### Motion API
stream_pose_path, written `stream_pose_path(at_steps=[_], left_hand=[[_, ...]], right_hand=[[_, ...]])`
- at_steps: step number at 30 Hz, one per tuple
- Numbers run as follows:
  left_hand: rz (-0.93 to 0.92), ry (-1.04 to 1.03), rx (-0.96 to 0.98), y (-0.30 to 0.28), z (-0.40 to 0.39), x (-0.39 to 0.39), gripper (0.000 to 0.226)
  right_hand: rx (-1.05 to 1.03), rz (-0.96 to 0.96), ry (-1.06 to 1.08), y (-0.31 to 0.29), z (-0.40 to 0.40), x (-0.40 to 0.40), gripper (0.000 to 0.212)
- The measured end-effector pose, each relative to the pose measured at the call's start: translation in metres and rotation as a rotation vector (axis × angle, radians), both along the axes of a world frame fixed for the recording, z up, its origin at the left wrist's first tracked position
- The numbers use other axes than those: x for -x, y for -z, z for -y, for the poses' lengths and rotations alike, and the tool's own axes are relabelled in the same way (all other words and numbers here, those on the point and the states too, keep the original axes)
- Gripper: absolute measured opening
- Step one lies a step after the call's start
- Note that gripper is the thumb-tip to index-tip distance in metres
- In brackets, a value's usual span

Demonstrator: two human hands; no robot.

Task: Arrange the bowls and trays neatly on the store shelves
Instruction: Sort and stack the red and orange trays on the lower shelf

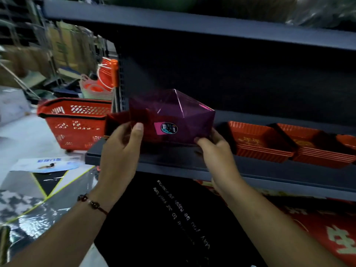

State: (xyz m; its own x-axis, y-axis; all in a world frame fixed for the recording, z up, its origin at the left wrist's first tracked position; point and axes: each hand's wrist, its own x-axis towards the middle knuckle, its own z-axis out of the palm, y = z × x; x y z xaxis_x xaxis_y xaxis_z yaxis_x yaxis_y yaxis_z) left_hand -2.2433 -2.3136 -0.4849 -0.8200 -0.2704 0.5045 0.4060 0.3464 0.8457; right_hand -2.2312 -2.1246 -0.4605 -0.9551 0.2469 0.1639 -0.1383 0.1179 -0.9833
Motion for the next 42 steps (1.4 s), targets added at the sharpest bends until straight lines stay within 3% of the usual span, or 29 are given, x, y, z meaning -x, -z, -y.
stream_pose_path(at_steps=[4,8,12,16,21,27,31,36,39,42], left_hand=[[-0.065,-0.034,0.031,0.007,0.040,0.018,0.037],[0.001,-0.089,0.047,0.026,0.071,0.042,0.054],[0.068,-0.107,0.065,0.039,0.087,0.065,0.063],[0.143,-0.120,0.103,0.050,0.087,0.078,0.064],[0.177,-0.169,0.116,0.052,0.086,0.079,0.048],[0.153,-0.203,0.304,0.036,0.080,0.061,0.046],[0.070,-0.159,0.507,0.021,0.051,0.038,0.046],[0.014,0.031,0.787,0.018,-0.027,0.010,0.047],[0.056,0.159,0.878,0.020,-0.083,-0.001,0.050],[0.048,0.232,0.916,0.023,-0.133,-0.005,0.047]], right_hand=[[0.023,0.073,-0.075,-0.007,0.039,0.037,0.011],[-0.048,0.127,-0.121,-0.008,0.063,0.064,0.008],[-0.117,0.187,-0.096,-0.001,0.077,0.085,0.018],[-0.200,0.189,-0.062,0.020,0.082,0.099,0.016],[-0.218,0.199,-0.060,0.038,0.080,0.107,0.022],[-0.327,0.246,-0.122,0.031,0.068,0.103,0.023],[-0.633,0.213,-0.183,0.021,0.041,0.077,0.025],[-0.985,0.172,-0.153,0.025,-0.031,0.026,0.048],[-1.062,0.164,-0.126,0.027,-0.085,-0.009,0.043],[-1.131,0.205,-0.028,0.026,-0.138,-0.032,0.054]])
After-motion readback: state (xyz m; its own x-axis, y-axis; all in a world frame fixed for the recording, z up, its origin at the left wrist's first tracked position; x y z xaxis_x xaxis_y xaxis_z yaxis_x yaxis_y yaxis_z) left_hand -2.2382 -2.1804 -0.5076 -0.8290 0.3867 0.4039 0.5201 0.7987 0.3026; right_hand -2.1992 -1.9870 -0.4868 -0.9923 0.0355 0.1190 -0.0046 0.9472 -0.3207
